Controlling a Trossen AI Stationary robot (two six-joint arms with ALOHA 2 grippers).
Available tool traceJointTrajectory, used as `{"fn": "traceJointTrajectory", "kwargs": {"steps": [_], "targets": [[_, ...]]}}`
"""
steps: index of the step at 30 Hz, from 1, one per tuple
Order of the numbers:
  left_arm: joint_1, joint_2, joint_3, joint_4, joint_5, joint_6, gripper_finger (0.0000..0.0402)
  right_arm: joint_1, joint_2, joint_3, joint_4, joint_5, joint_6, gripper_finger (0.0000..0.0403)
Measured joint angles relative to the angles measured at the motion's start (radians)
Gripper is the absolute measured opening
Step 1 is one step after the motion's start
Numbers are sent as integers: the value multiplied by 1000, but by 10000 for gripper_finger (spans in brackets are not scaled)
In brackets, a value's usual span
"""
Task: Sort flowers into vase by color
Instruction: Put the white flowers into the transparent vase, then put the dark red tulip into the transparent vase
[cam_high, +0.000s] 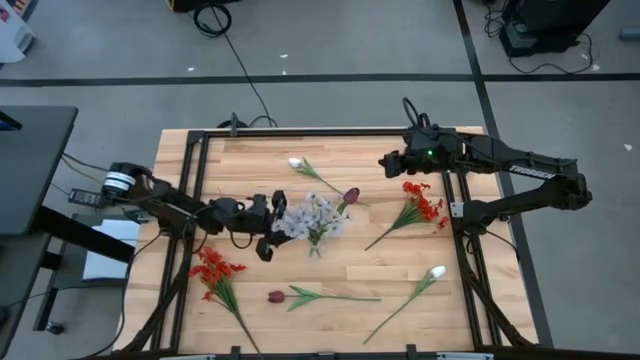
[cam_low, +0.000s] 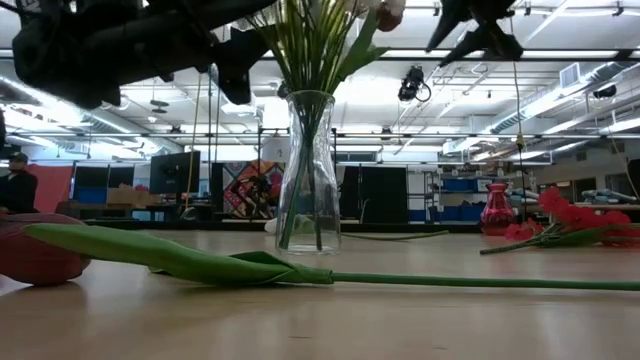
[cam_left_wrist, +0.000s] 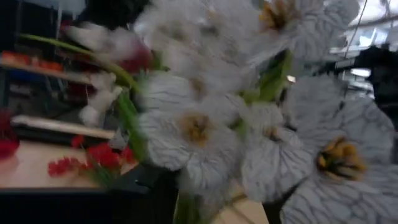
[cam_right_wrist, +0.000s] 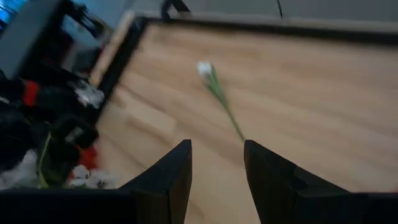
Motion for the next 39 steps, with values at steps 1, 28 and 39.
{"fn": "traceJointTrajectory", "kwargs": {"steps": [1, 28, 39], "targets": [[-7, -25, 12, -66, 1, -1, 196, 0, 0, 0, -29, -11, 13, 154], [-92, -501, 419, -1939, 5, -366, 243, 159, 26, -313, -80, -301, 119, 150], [-103, -500, 320, -1968, -174, -824, 233, 284, 27, -428, -58, -275, 330, 150]]}}
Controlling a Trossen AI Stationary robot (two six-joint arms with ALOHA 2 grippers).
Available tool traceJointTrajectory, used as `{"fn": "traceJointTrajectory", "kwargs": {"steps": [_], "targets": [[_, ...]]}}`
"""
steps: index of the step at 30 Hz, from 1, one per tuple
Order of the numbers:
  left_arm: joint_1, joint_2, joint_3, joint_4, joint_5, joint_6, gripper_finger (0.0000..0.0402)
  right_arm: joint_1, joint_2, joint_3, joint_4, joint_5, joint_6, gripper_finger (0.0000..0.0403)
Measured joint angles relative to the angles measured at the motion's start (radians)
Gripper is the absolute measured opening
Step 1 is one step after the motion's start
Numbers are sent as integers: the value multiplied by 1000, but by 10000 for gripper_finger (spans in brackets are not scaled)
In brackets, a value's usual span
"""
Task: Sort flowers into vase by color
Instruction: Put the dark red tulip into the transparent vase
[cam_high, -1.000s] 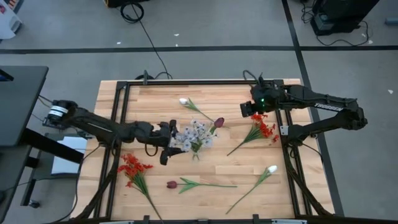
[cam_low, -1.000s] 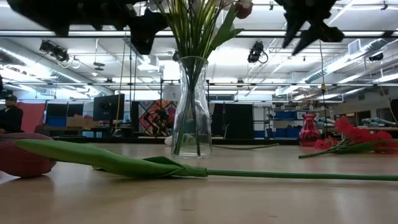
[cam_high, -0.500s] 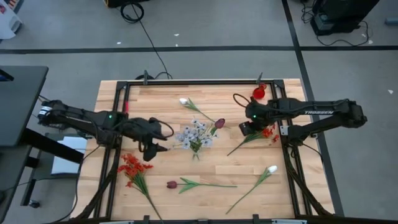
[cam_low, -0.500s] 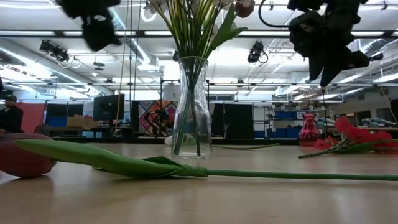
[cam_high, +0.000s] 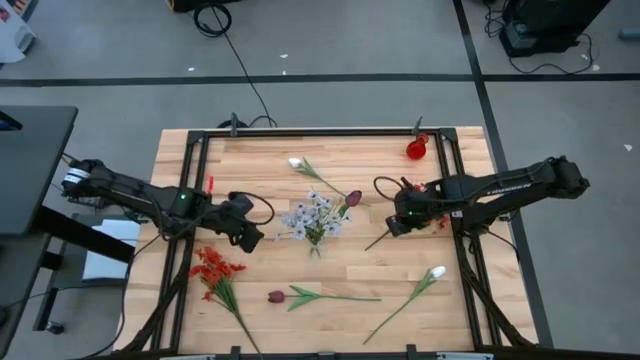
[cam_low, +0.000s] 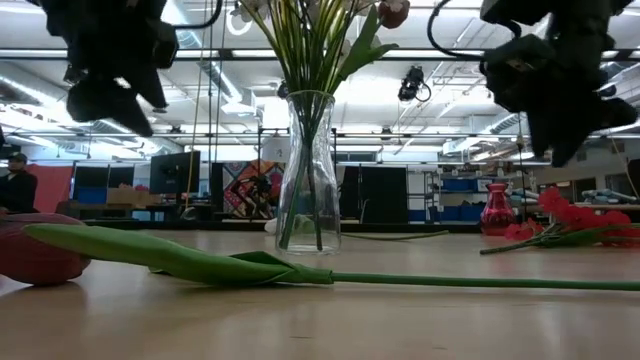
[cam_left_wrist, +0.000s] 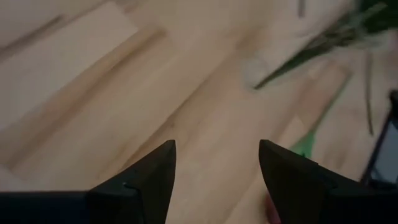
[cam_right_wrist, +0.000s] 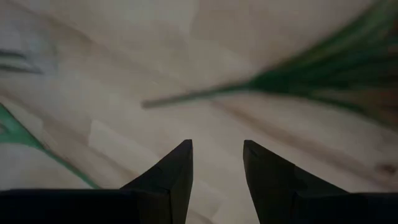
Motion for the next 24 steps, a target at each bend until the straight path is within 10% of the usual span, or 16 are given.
{"fn": "traceJointTrajectory", "kwargs": {"steps": [12, 24], "targets": [[-2, 0, -125, -11, -5, -426, 233, 62, 0, -41, 153, -8, -226, 150], [-8, 5, -125, 47, -8, -458, 233, -23, 0, -97, 158, 3, -292, 150]]}}
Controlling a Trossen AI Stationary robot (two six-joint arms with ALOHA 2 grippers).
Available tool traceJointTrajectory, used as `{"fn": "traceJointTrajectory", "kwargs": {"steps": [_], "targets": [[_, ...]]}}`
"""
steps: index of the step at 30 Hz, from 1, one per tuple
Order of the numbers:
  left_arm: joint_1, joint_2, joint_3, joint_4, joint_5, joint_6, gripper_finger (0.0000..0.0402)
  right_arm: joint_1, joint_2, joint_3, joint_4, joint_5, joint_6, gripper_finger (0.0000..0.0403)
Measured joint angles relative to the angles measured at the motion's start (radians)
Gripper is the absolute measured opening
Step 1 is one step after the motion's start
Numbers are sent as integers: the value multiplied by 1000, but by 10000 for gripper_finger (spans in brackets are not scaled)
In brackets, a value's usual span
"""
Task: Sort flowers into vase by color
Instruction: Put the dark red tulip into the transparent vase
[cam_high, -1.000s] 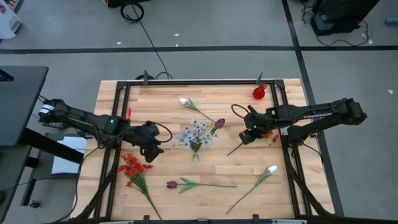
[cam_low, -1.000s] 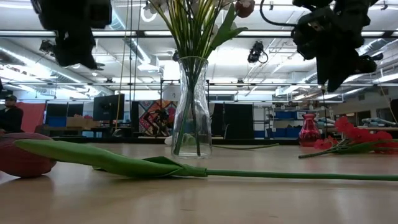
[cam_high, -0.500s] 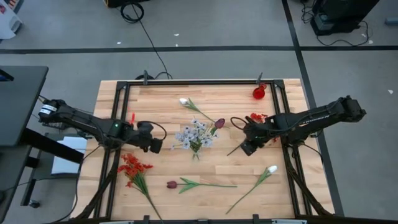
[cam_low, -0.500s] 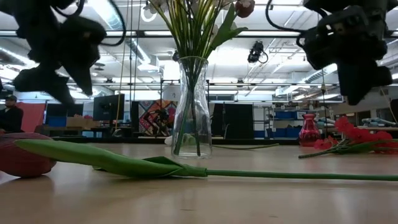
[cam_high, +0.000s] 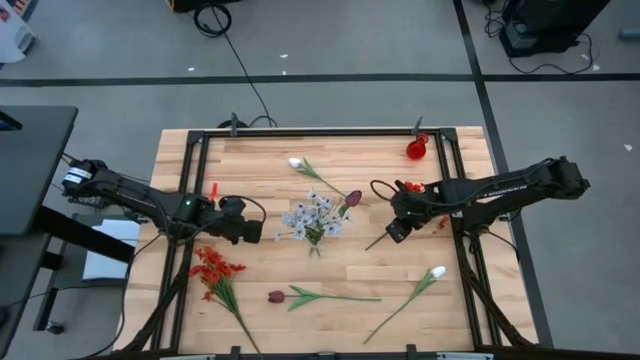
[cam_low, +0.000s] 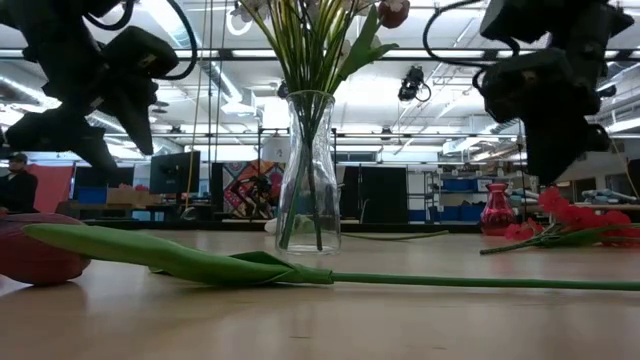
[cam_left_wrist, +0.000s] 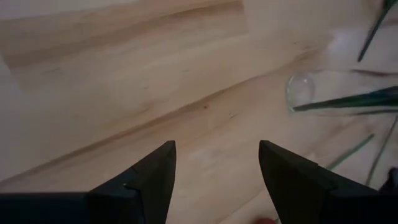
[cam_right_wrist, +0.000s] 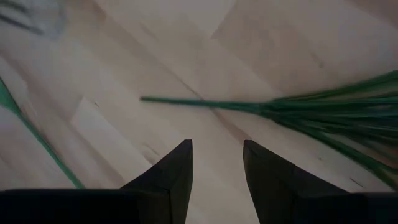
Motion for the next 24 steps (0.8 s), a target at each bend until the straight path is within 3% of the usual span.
{"fn": "traceJointTrajectory", "kwargs": {"steps": [4, 8, 14, 19, 24], "targets": [[0, 1, 0, -17, -1, 60, 233, 5, 0, -49, 83, -22, -52, 150], [15, 2, 0, -35, -18, 46, 233, 5, 0, -82, 201, -24, 51, 150], [64, 2, 0, -48, -21, 102, 233, 23, 0, -98, 220, 34, 423, 150], [85, 1, 0, -25, -20, 398, 233, 113, 0, -99, 223, 44, 657, 150], [85, 1, 0, -25, -11, 574, 233, 262, 0, -99, 251, 76, 925, 151]]}}
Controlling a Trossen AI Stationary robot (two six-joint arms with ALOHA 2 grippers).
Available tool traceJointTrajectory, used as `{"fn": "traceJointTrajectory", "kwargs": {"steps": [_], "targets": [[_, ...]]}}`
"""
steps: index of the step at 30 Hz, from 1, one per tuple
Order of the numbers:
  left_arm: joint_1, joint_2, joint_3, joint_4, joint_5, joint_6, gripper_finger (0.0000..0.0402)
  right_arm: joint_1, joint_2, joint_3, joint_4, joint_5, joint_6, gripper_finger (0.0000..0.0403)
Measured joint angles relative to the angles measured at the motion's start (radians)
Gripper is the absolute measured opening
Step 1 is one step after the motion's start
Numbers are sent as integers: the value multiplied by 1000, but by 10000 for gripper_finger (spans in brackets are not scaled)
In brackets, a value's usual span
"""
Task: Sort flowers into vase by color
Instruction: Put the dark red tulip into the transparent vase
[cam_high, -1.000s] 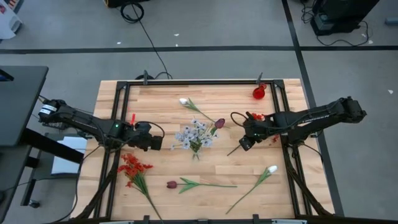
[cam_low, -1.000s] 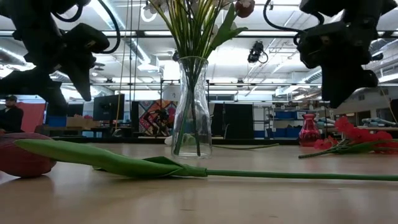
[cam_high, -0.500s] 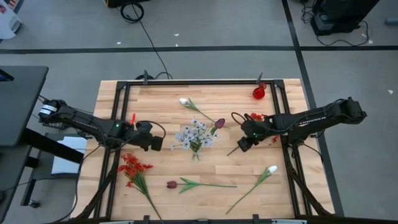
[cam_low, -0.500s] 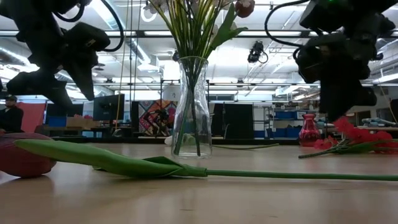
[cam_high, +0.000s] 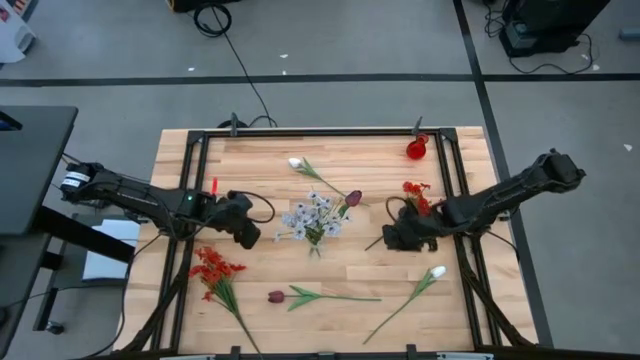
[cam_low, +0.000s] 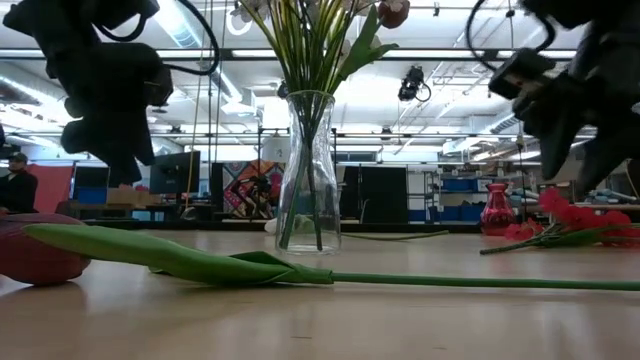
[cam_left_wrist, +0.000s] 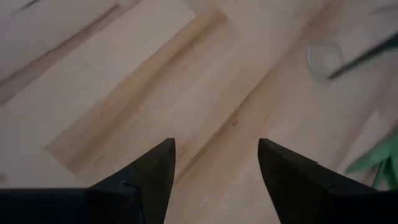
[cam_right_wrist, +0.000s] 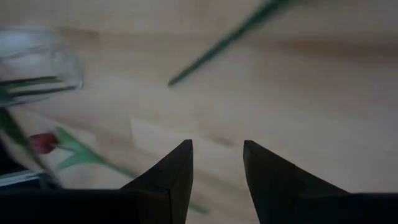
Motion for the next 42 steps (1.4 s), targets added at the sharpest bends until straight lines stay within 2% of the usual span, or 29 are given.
{"fn": "traceJointTrajectory", "kwargs": {"steps": [5, 7, 9, 12, 14, 19, 23, 28, 31, 36, 42], "targets": [[-1, 0, 0, 0, 97, 203, 233, 115, 6, 0, 80, 107, 185, 155], [-7, 0, 0, 9, 166, 244, 233, 143, 25, -1, 184, 167, 85, 156], [-39, 0, 0, 37, 211, 272, 233, 165, 61, 0, 323, 221, -101, 154], [-124, 0, 0, 77, 224, 336, 233, 193, 154, 22, 498, 256, -304, 151], [-181, 0, 0, 85, 223, 363, 233, 208, 238, 78, 519, 270, -392, 151], [-287, 0, 0, 89, 176, 333, 233, 239, 495, 277, 451, 274, -670, 150], [-326, 0, 0, 89, 167, 236, 233, 243, 681, 480, 338, 276, -793, 150], [-376, -7, 0, 88, 223, 146, 233, 247, 855, 762, 90, 344, -960, 150], [-412, -6, 0, 88, 225, 133, 233, 245, 939, 876, -31, 380, -1024, 150], [-446, -6, 0, 86, 225, 104, 233, 225, 1025, 956, -29, 337, -1110, 150], [-462, -6, 0, 85, 216, 87, 233, 203, 1054, 963, -42, 267, -1164, 146]]}}
